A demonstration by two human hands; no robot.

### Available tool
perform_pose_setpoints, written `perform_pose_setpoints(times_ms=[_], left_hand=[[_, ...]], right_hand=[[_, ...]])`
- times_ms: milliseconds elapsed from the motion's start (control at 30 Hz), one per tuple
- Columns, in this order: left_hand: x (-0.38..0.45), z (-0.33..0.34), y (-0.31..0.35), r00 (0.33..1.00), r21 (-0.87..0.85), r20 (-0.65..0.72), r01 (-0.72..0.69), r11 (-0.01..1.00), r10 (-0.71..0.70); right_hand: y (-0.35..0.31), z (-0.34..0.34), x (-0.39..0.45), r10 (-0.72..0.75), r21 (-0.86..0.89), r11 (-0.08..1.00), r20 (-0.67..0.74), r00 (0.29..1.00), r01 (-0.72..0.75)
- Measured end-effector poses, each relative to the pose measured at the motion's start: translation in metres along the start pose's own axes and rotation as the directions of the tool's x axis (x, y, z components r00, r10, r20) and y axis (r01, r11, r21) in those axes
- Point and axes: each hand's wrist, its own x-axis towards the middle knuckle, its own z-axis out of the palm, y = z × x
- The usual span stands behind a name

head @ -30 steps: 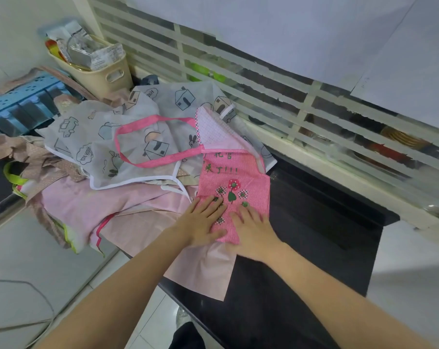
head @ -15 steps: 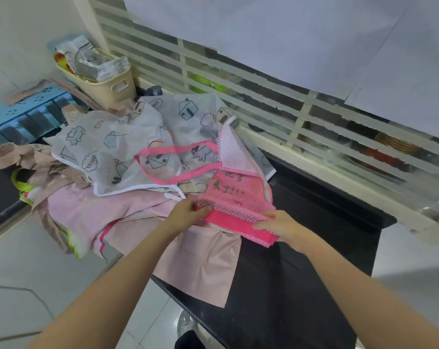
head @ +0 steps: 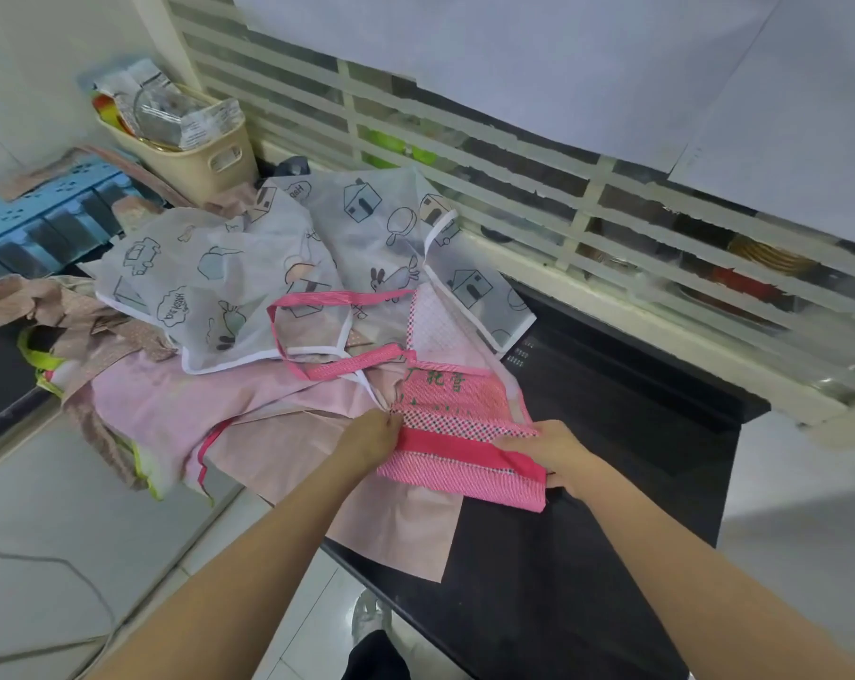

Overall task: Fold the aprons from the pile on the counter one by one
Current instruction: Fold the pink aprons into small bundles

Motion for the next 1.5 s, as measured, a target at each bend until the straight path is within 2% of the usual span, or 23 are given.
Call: perform_pose_setpoints(times_ms=[133,200,267,333,400,467,500,567,633,667,733,800,867,933,1000,1100,1133,1200,1267,1300,1367,1433,1500], left_hand=[[-0.006,0.0,-0.005,0.999,-0.003,0.046,0.024,1.0,-0.024],[-0.01,0.005,-0.006,0.999,0.083,0.047,0.017,0.996,-0.021],[-0.015,0.01,-0.006,0.997,0.213,-0.069,0.035,0.976,-0.02],[-0.021,0.015,-0.004,0.955,0.413,-0.271,0.004,0.911,0.118],[-0.024,0.023,-0.004,0.859,0.535,-0.33,-0.17,0.827,0.391],[-0.028,0.034,-0.003,0.813,0.571,-0.15,-0.393,0.721,0.562],[-0.027,0.042,-0.005,0.817,0.574,-0.044,-0.451,0.684,0.575],[-0.028,0.054,-0.006,0.869,0.598,0.152,-0.461,0.656,0.471],[-0.024,0.058,-0.007,0.893,0.604,0.178,-0.431,0.67,0.414],[-0.024,0.056,-0.005,0.893,0.6,0.189,-0.434,0.672,0.408],[-0.022,0.047,-0.003,0.888,0.516,0.202,-0.455,0.726,0.413],[-0.017,0.034,-0.003,0.886,0.312,0.1,-0.459,0.832,0.452],[-0.012,0.022,-0.006,0.895,0.124,-0.155,-0.403,0.907,0.419],[-0.005,0.013,-0.013,0.914,0.004,-0.282,-0.304,0.953,0.293],[-0.001,0.006,-0.017,0.935,-0.012,-0.251,-0.261,0.965,0.25],[0.01,-0.001,-0.02,0.916,0.07,-0.213,-0.333,0.94,0.34],[0.013,-0.003,-0.019,0.915,0.096,-0.2,-0.336,0.937,0.349],[0.021,-0.009,-0.015,0.906,0.08,-0.234,-0.343,0.936,0.352],[0.026,-0.022,-0.006,0.908,0.022,-0.259,-0.336,0.942,0.33],[0.03,-0.028,-0.002,0.913,0.001,-0.266,-0.321,0.947,0.309],[0.039,-0.042,0.008,0.925,-0.033,-0.286,-0.272,0.962,0.252],[0.048,-0.053,0.02,0.935,-0.099,-0.278,-0.255,0.962,0.219],[0.054,-0.061,0.035,0.954,-0.173,-0.205,-0.253,0.952,0.217]], right_hand=[[0.006,0.004,0.0,0.025,0.121,0.993,-0.101,0.995,-0.013],[0.011,0.007,0.002,-0.003,-0.018,1.0,-0.195,0.981,0.0],[0.015,0.014,0.001,-0.064,-0.195,0.981,-0.261,0.963,0.013],[0.018,0.018,0.001,-0.107,-0.297,0.955,-0.308,0.945,0.012],[0.02,0.02,0.001,-0.125,-0.346,0.938,-0.331,0.935,0.004],[0.023,0.019,0.0,-0.142,-0.378,0.926,-0.351,0.925,-0.001],[0.023,0.02,-0.002,-0.174,-0.42,0.907,-0.363,0.915,0.006],[0.025,0.019,-0.008,-0.349,-0.661,0.75,-0.382,0.856,0.011],[0.027,0.018,-0.008,-0.554,-0.891,0.454,-0.281,0.784,0.001],[0.027,0.018,-0.007,-0.589,-0.942,0.336,-0.215,0.779,-0.005],[0.023,0.021,-0.003,-0.666,-0.969,0.245,-0.167,0.727,0.002],[0.01,0.027,-0.001,-0.769,-0.97,0.224,-0.119,0.628,0.091],[-0.006,0.036,-0.002,-0.867,-0.966,0.119,0.011,0.498,0.228],[-0.023,0.049,-0.005,-0.862,-0.938,0.022,0.157,0.482,0.346],[-0.036,0.061,-0.007,-0.83,-0.928,-0.03,0.23,0.509,0.371],[-0.053,0.065,-0.005,-0.76,-0.923,0.044,0.218,0.613,0.382],[-0.059,0.064,-0.004,-0.757,-0.924,0.065,0.199,0.622,0.376],[-0.068,0.062,0.0,-0.793,-0.902,0.133,0.151,0.59,0.41],[-0.076,0.058,0.0,-0.827,-0.787,0.332,0.022,0.561,0.52],[-0.08,0.055,-0.001,-0.812,-0.668,0.478,-0.089,0.577,0.571],[-0.091,0.047,-0.005,-0.677,-0.32,0.735,-0.298,0.673,0.598],[-0.099,0.04,-0.004,-0.507,0.026,0.83,-0.382,0.773,0.557],[-0.105,0.031,-0.004,-0.345,0.333,0.832,-0.317,0.883,0.445]])
